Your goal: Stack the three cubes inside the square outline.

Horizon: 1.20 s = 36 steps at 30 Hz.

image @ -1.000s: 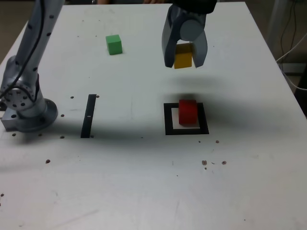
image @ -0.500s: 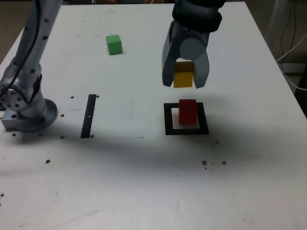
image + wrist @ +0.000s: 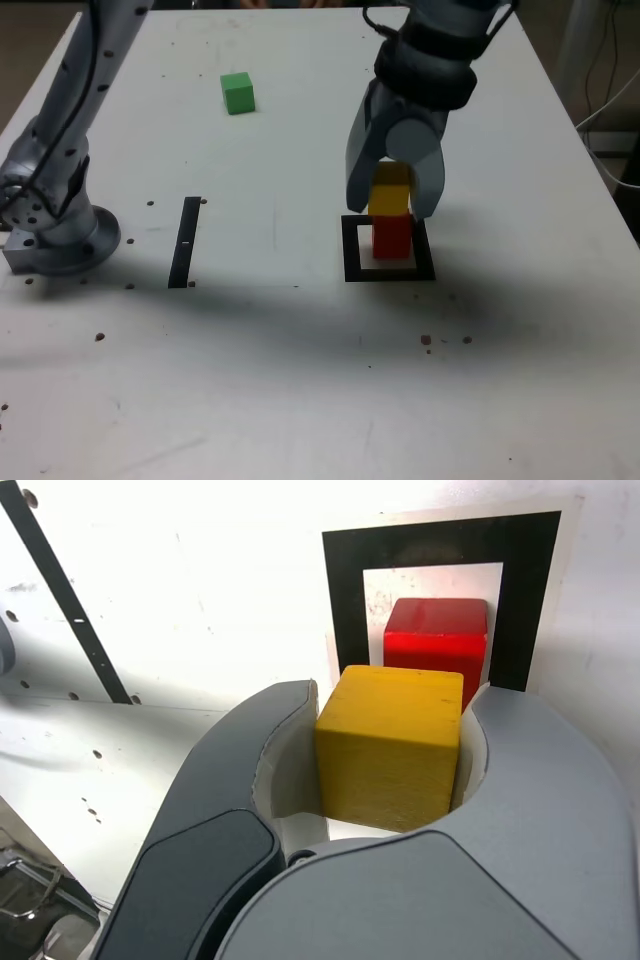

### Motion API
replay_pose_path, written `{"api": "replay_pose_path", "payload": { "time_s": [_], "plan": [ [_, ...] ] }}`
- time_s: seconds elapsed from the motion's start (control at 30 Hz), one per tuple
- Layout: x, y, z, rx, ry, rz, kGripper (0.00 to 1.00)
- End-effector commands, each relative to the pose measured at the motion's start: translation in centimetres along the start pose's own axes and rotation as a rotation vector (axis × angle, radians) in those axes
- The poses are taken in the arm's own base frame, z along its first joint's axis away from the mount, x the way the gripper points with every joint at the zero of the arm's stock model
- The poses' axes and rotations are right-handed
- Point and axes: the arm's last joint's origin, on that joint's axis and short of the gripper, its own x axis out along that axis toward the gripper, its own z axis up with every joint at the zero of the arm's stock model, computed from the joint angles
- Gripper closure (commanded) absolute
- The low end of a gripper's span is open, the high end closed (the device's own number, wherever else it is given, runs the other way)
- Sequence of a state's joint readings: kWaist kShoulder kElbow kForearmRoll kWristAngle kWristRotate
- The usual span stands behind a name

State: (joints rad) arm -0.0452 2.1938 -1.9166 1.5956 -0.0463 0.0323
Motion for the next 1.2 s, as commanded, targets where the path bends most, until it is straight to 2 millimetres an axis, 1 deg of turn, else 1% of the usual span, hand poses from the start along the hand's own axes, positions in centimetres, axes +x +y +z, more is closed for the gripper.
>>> {"api": "replay_pose_path", "payload": {
  "time_s": [0.0, 0.6, 0.7, 0.73, 0.77, 0.8, 0.9, 0.93, 0.97, 1.03, 1.17],
  "plan": [
    [0.4, 0.0, 0.4, -0.002, 0.016, -0.003, 0.64],
    [1.8, 0.6, 1.5, -0.006, 0.048, -0.013, 0.64],
    [1.9, 0.7, 1.6, -0.005, 0.049, -0.014, 0.62],
    [1.9, 0.7, 1.6, -0.004, 0.048, -0.015, 0.59],
    [1.9, 0.7, 1.6, -0.002, 0.048, -0.016, 0.54],
    [1.9, 0.7, 1.7, 0.000, 0.047, -0.017, 0.46],
    [1.9, 0.7, 1.7, 0.006, 0.046, -0.020, 0.21],
    [2.0, 0.7, 1.7, 0.007, 0.045, -0.020, 0.13],
    [2.0, 0.7, 1.7, 0.008, 0.046, -0.021, 0.08],
    [2.0, 0.8, 1.6, 0.007, 0.047, -0.021, 0.02],
    [2.0, 0.8, 1.5, 0.007, 0.049, -0.023, 0.01]
  ]
}}
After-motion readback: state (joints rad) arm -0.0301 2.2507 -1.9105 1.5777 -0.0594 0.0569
